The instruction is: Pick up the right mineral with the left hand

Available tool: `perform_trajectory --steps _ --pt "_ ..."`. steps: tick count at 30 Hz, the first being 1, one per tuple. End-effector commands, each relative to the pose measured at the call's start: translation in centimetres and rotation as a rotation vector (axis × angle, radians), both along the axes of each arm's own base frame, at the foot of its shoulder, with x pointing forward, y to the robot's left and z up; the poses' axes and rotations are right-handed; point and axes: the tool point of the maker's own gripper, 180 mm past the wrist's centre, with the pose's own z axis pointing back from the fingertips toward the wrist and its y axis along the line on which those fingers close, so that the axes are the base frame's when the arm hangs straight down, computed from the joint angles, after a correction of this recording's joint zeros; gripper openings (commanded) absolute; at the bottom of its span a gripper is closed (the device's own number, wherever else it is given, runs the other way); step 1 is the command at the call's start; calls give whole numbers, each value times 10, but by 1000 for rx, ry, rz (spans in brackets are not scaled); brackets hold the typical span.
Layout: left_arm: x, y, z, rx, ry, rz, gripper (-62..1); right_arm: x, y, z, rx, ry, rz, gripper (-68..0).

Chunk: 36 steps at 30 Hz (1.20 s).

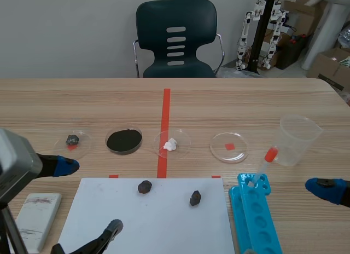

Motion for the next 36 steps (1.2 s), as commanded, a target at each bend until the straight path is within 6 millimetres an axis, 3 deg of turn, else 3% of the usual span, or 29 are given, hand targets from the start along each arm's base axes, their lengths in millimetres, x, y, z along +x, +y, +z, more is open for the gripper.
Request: perform_trajectory --steps 1,11,20,28,36 --pt "9 -9 7 -27 -14 21 14 2 0 6 18 -19 -3 -37" --pt "56 -46 1 -95 77 148 14 2 0 6 18 -19 -2 -37" --pt "94 -67 -46 33 223 215 14 2 0 6 18 -19 -2 -37" --pt "100 -96 -76 148 368 174 14 2 0 6 18 -19 -2 -37" --pt "93 -111 -102 241 492 159 14 2 0 6 18 -19 -2 -37"
